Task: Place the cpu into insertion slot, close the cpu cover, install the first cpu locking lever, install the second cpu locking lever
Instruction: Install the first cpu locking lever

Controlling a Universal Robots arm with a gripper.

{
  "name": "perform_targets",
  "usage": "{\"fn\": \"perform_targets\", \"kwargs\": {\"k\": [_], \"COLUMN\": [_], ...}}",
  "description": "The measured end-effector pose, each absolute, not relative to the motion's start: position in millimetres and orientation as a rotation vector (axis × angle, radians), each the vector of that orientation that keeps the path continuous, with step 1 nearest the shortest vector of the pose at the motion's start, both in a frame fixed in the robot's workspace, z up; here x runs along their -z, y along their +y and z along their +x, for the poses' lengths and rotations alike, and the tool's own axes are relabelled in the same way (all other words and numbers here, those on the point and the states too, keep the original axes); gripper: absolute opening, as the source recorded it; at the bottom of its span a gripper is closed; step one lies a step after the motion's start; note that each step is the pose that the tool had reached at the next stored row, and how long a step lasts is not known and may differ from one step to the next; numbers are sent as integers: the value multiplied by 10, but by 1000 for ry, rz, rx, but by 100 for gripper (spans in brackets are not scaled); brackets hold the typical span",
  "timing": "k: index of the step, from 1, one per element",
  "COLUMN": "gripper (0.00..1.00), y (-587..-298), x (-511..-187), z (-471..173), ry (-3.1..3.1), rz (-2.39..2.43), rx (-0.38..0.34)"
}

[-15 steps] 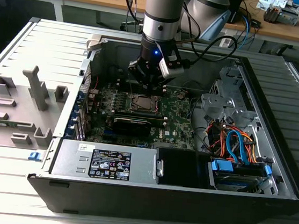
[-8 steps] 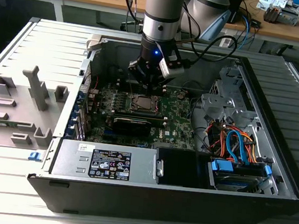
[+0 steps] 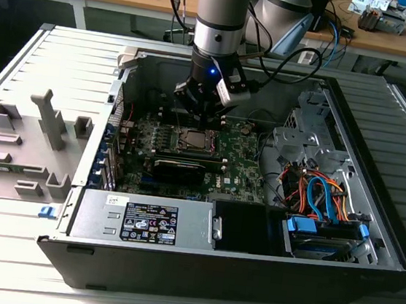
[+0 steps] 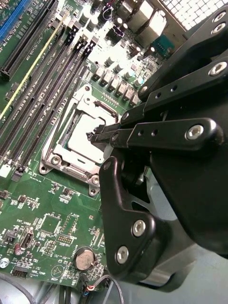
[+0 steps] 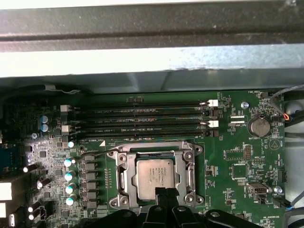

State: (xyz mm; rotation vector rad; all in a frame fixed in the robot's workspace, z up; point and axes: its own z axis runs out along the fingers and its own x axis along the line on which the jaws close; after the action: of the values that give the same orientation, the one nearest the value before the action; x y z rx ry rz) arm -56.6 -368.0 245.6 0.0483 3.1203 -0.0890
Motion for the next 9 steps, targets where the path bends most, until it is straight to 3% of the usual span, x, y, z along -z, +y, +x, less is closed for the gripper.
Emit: {"fn": "perform_targets", "kwargs": {"k": [9], "gripper": [11], "y": [-3680], "x": [-2456], "z": [-566], "ry": [3120], "rz": [34], "rx": [89]}}
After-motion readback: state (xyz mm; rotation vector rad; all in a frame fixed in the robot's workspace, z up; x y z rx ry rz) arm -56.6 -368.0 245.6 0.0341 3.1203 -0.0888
